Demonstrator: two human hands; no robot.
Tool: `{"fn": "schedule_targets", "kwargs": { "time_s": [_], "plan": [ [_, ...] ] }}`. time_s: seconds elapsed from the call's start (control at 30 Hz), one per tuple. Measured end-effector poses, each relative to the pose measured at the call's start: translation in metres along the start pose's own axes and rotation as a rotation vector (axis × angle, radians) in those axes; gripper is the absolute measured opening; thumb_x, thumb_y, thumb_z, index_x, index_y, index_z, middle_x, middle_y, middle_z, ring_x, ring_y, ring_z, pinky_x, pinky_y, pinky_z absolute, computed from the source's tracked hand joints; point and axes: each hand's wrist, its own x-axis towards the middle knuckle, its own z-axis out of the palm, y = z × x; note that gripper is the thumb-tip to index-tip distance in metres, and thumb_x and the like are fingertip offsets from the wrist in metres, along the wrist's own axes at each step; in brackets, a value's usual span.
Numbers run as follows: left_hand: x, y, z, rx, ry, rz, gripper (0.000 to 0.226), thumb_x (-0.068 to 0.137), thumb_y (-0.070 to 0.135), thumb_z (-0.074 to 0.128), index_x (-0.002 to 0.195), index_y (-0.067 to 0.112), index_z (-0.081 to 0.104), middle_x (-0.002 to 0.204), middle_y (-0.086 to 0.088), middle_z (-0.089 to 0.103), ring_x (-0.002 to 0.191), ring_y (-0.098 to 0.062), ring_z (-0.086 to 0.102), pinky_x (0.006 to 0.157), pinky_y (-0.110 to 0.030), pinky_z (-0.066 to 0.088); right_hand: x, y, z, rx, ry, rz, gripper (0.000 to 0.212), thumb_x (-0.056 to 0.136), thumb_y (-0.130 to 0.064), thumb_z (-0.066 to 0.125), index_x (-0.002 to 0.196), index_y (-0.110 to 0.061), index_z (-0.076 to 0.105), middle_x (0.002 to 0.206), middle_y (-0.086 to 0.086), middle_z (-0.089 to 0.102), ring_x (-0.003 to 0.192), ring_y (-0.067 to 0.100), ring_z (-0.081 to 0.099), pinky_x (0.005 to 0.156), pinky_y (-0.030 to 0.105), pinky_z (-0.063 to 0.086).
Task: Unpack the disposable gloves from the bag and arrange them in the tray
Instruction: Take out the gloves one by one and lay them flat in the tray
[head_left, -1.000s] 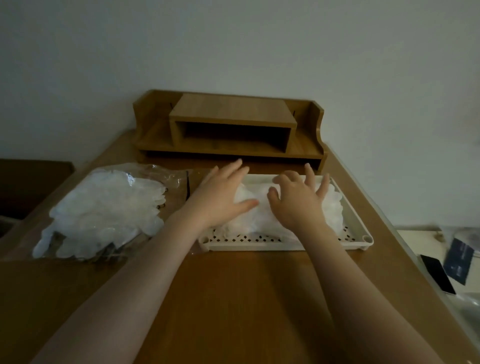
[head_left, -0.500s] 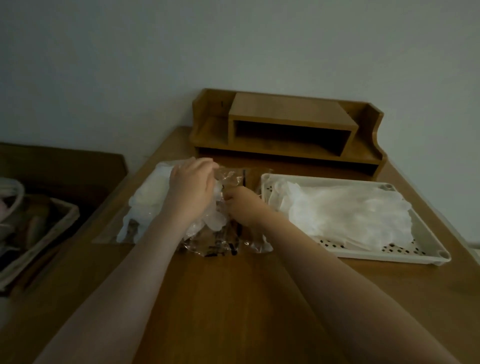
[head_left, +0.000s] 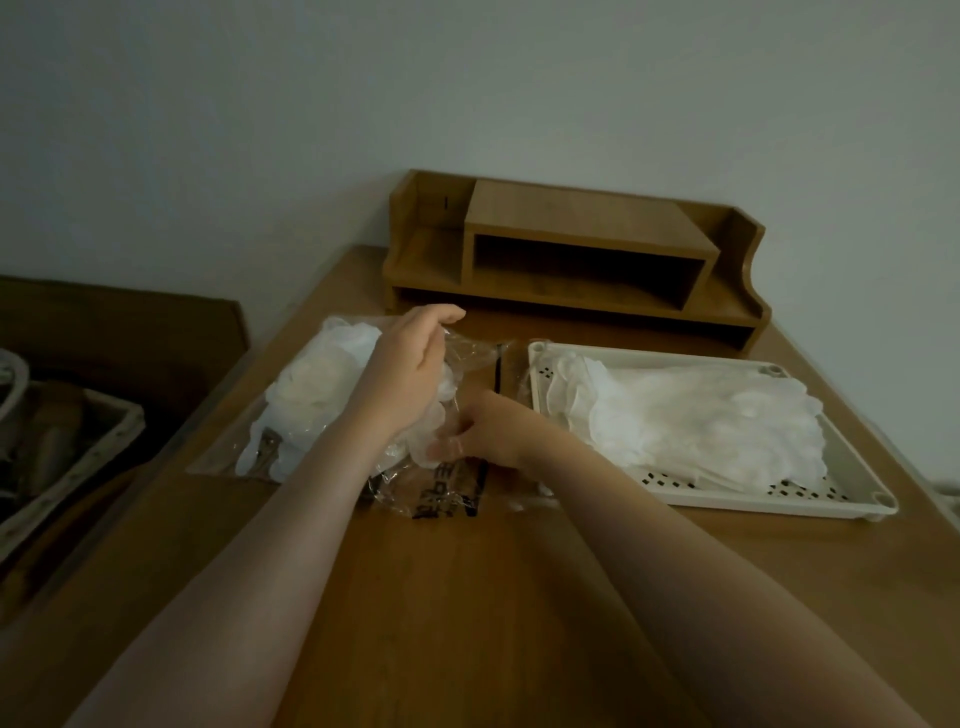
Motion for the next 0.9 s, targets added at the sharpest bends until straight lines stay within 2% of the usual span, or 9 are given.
{"fn": "schedule_targets", "kwargs": {
  "time_s": [0.1, 0.17, 0.27, 0.37, 0.57, 0.67, 0.8, 0.83, 0.9],
  "plan": [
    [-0.003, 0.0, -0.001, 0.001, -0.018, 0.036, 0.029, 0.101, 0.018, 0.037, 0.121, 0.018, 0.059, 0.13, 0.006, 0.052, 0.114, 0.001, 0.043, 0.091, -0.008, 0.034, 0.001, -0.002, 0.007, -0.058, 0.064, 0.011, 0.031, 0.088, -0.02, 0.065, 0.063, -0.019, 0.048, 0.065, -0.005, 0.048, 0.059, 0.009, 0.045, 0.063, 0.025, 0.038],
    [-0.005, -0.004, -0.001, 0.017, -0.072, 0.057, 0.023, 0.099, 0.022, 0.043, 0.101, 0.02, 0.066, 0.126, 0.009, 0.053, 0.117, -0.005, 0.044, 0.102, -0.024, 0.033, -0.006, 0.0, 0.005, 0.061, 0.139, 0.011, 0.026, 0.09, -0.02, 0.062, 0.068, -0.015, 0.05, 0.065, -0.002, 0.048, 0.057, 0.011, 0.044, 0.057, 0.024, 0.038],
    [-0.009, -0.013, 0.0, 0.082, -0.135, 0.103, 0.03, 0.099, 0.028, 0.042, 0.078, 0.026, 0.063, 0.122, 0.015, 0.052, 0.127, -0.01, 0.042, 0.116, -0.046, 0.006, -0.018, 0.003, -0.009, 0.236, 0.299, -0.032, 0.015, 0.094, -0.023, 0.055, 0.082, -0.014, 0.057, 0.079, 0.006, 0.058, 0.07, 0.019, 0.055, 0.071, 0.035, 0.051],
    [-0.01, -0.02, 0.001, 0.21, -0.143, 0.162, 0.032, 0.098, 0.038, 0.04, 0.081, 0.028, 0.064, 0.123, 0.011, 0.056, 0.128, -0.006, 0.038, 0.114, -0.044, -0.007, -0.029, 0.005, -0.024, 0.428, 0.403, -0.041, 0.018, 0.095, -0.021, 0.052, 0.092, -0.005, 0.058, 0.089, 0.013, 0.058, 0.081, 0.025, 0.056, 0.076, 0.034, 0.046],
    [-0.009, -0.016, 0.003, 0.469, -0.243, 0.031, 0.031, 0.097, 0.036, 0.043, 0.081, 0.021, 0.064, 0.088, 0.007, 0.064, 0.086, -0.009, 0.054, 0.115, -0.046, -0.003, -0.04, 0.016, -0.046, 0.904, 0.427, -0.255, 0.03, 0.095, -0.012, 0.04, 0.082, -0.006, 0.066, 0.085, 0.006, 0.065, 0.087, 0.021, 0.057, 0.081, 0.03, 0.042],
    [-0.004, -0.015, 0.005, 0.528, -0.189, -0.03, 0.036, 0.097, 0.037, 0.042, 0.082, 0.015, 0.066, 0.083, 0.001, 0.066, 0.081, -0.012, 0.055, 0.116, -0.046, 0.001, -0.044, 0.019, -0.049, 1.178, 0.332, -0.366, 0.043, 0.097, -0.015, 0.038, 0.061, -0.014, 0.062, 0.073, 0.004, 0.063, 0.073, 0.02, 0.054, 0.07, 0.032, 0.042],
    [-0.005, -0.016, 0.006, 0.546, -0.227, -0.047, 0.048, 0.094, 0.044, 0.041, 0.065, 0.012, 0.061, 0.076, -0.001, 0.066, 0.077, -0.011, 0.056, 0.116, -0.048, 0.009, -0.05, 0.021, -0.06, 1.683, 0.27, -0.449, 0.038, 0.096, -0.023, 0.04, 0.063, -0.014, 0.054, 0.067, 0.002, 0.056, 0.063, 0.015, 0.051, 0.065, 0.026, 0.043],
    [-0.005, -0.014, 0.005, 0.561, -0.234, -0.059, 0.05, 0.094, 0.046, 0.039, 0.06, 0.015, 0.059, 0.083, 0.0, 0.068, 0.085, -0.011, 0.057, 0.116, -0.049, 0.011, -0.051, 0.023, -0.063, 1.78, 0.28, -0.464, 0.038, 0.097, -0.024, 0.04, 0.063, -0.013, 0.054, 0.067, 0.002, 0.056, 0.062, 0.015, 0.051, 0.063, 0.025, 0.043],
    [-0.003, -0.003, 0.003, 0.639, -0.205, -0.087, 0.049, 0.092, 0.053, 0.038, 0.068, 0.019, 0.063, 0.126, 0.001, 0.059, 0.122, -0.018, 0.044, 0.116, -0.051, 0.007, -0.054, 0.026, -0.069, 1.907, 0.292, -0.495, 0.047, 0.099, -0.025, 0.037, 0.059, -0.011, 0.057, 0.065, 0.001, 0.055, 0.06, 0.014, 0.05, 0.063, 0.024, 0.041]
  ]
}}
